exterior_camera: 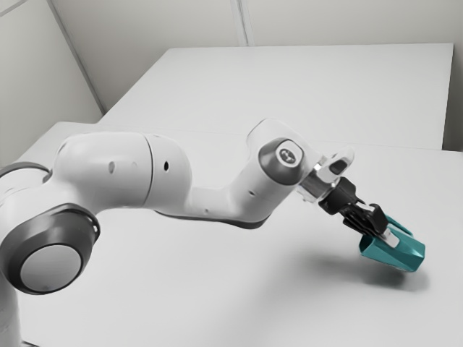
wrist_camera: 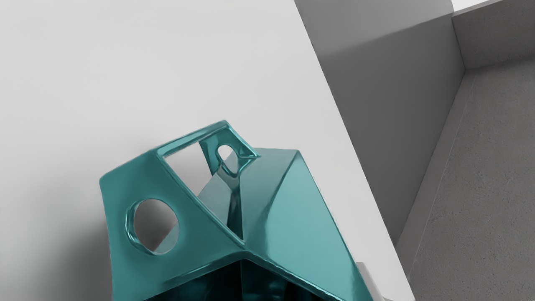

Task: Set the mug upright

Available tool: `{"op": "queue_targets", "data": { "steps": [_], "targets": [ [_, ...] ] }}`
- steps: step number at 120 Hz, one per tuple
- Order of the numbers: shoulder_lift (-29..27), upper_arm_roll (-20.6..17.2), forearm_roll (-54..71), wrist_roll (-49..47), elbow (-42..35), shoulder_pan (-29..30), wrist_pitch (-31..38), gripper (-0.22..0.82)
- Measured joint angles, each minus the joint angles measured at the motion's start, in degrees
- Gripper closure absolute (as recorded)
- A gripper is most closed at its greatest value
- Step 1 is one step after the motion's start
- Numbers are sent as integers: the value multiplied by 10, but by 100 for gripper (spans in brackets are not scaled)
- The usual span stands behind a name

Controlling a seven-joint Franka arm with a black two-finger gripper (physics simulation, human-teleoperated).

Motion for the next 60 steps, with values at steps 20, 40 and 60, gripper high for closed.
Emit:
{"op": "queue_targets", "data": {
  "steps": [20,40,60],
  "targets": [
    [-45,3,65,-10,-13,13,-4,77],
    [-86,5,158,-32,-24,51,-31,77],
    [-121,5,272,-75,-25,76,-78,77]
  ]
}}
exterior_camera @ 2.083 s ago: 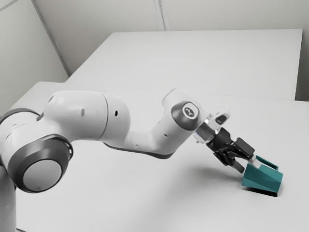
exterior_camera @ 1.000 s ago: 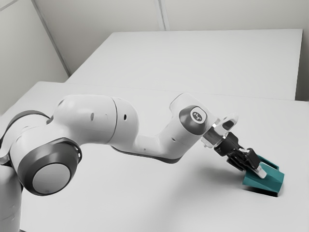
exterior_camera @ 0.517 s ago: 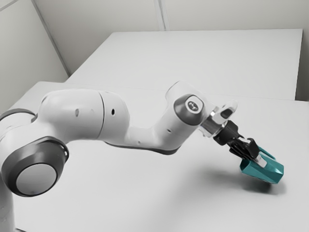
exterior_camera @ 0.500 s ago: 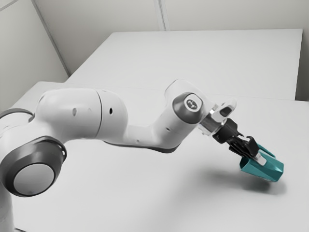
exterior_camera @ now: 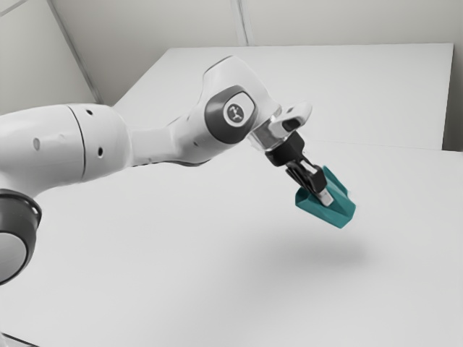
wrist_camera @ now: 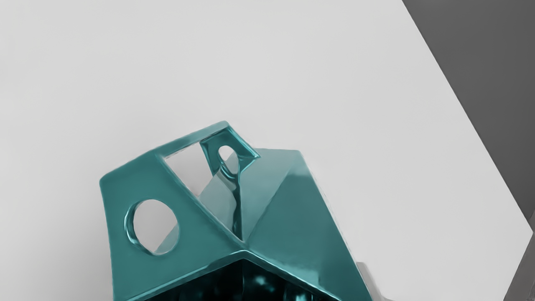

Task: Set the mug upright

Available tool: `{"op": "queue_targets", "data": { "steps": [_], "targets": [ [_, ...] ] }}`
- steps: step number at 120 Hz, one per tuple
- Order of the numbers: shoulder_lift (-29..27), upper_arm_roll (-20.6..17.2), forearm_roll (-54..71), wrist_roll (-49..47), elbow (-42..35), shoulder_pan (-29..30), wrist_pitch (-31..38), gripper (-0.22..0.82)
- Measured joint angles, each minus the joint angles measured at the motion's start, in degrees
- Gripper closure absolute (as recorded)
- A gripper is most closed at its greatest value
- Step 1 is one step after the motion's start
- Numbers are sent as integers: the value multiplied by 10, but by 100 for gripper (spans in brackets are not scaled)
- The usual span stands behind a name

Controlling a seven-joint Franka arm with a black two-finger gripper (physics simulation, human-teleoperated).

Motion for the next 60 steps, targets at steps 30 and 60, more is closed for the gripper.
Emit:
{"op": "queue_targets", "data": {
  "steps": [30,60],
  "targets": [
    [-49,0,154,-64,-28,32,-68,78],
    [-94,0,277,-121,-80,65,-124,78]
  ]
}}
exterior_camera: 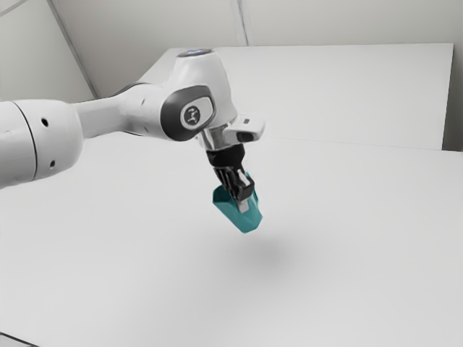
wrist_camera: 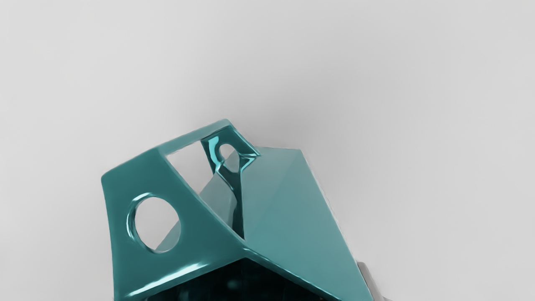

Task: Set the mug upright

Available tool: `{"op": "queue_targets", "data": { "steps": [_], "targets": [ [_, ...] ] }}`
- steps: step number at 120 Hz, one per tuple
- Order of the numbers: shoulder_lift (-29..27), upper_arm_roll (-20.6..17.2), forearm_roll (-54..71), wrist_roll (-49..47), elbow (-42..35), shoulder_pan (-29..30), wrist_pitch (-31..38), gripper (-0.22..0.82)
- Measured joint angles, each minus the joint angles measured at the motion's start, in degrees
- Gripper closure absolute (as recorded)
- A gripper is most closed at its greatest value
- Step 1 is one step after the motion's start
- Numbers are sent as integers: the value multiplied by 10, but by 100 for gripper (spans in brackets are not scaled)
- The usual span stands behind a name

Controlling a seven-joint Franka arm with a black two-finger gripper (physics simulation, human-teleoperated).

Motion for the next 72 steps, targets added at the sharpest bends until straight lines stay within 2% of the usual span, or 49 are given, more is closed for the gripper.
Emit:
{"op": "queue_targets", "data": {
  "steps": [28,72],
  "targets": [
    [-37,-1,69,-36,-45,25,-15,78],
    [-92,0,90,-72,-121,71,-13,78]
  ]
}}
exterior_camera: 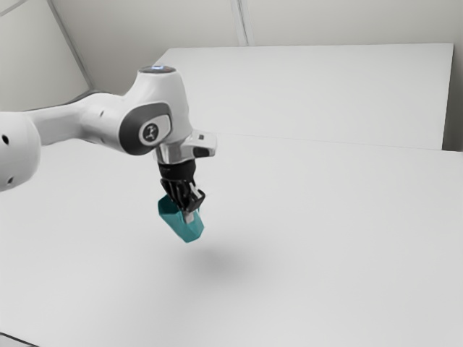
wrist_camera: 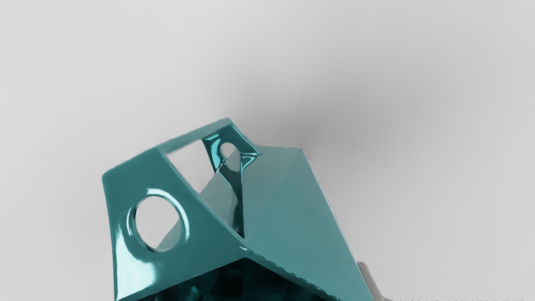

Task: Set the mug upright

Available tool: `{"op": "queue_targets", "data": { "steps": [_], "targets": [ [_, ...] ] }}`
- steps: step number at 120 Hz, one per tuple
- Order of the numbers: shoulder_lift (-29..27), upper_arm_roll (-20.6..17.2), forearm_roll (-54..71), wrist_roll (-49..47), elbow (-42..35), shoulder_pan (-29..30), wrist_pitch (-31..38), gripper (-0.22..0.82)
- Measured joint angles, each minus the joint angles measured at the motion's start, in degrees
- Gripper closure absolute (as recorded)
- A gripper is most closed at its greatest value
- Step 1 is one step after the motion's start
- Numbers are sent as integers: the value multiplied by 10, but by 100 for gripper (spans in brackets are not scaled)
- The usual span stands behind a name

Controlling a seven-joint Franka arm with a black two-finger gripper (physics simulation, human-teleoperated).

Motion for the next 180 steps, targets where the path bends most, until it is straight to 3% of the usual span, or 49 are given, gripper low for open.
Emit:
{"op": "queue_targets", "data": {
  "steps": [64,144,180],
  "targets": [
    [1,0,79,-58,-52,28,42,79],
    [60,-1,101,-99,-56,38,104,78],
    [53,0,98,-112,-55,42,109,61]
  ]
}}
